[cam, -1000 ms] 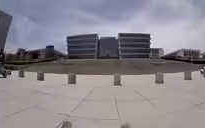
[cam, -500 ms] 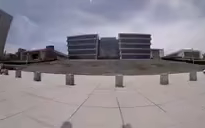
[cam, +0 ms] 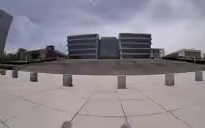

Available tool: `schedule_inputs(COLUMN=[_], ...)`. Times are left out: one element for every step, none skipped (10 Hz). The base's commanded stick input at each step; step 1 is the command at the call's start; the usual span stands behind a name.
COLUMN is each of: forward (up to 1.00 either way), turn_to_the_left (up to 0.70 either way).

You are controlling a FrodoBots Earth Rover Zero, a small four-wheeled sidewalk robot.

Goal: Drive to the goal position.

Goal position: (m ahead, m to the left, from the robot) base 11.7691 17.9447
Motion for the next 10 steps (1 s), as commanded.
schedule_inputs(forward=[0.7,0.7,0.7,0.7,0.7,0.7,0.7,0.7,0.7,0.7], turn_to_the_left=[0.0,0.0,0.0,0.0,0.02,0.07,0.17,0.31,0.28,0.12])
